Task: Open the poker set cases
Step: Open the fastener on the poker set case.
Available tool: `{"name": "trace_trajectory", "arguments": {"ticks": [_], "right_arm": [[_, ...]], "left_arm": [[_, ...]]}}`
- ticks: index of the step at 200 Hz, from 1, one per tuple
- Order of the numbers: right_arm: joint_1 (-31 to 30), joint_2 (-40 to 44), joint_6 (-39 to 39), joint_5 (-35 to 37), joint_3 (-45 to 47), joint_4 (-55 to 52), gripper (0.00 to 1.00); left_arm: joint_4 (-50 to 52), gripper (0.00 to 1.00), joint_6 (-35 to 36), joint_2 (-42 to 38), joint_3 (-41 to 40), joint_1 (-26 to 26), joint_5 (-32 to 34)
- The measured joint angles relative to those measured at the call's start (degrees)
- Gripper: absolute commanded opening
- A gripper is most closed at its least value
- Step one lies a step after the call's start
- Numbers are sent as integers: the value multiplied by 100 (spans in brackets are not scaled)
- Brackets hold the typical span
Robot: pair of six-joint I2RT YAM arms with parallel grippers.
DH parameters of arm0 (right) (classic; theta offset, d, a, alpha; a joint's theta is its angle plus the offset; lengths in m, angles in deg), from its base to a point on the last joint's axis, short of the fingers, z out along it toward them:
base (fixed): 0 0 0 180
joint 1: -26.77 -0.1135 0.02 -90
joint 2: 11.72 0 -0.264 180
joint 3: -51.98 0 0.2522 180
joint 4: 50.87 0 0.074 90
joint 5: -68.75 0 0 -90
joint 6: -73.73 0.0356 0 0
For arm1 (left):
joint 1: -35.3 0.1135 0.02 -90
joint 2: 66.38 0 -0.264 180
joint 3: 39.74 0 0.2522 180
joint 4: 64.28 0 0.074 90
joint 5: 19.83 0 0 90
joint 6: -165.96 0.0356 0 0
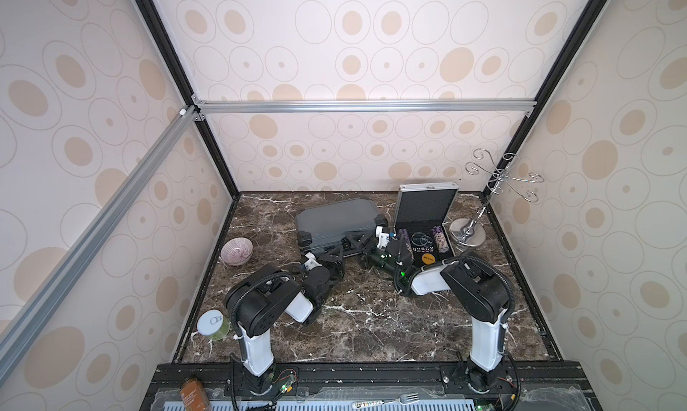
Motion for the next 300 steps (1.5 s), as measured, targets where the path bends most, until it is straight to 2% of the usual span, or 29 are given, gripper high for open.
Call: {"name": "trace_trajectory", "arguments": {"ticks": [182,248,300], "right_arm": [[7,-31,-901,-188,-168,-590,100],[7,-55,-979,-199,-225,-662,100],[-37,-337,-750,-317,-319,-190,94]], "left_arm": [[428,0,-177,-2,184,-17,-72],[555,0,-199,-2,280,-17,-92],[560,0,-122,-2,313,-13,-57]]}}
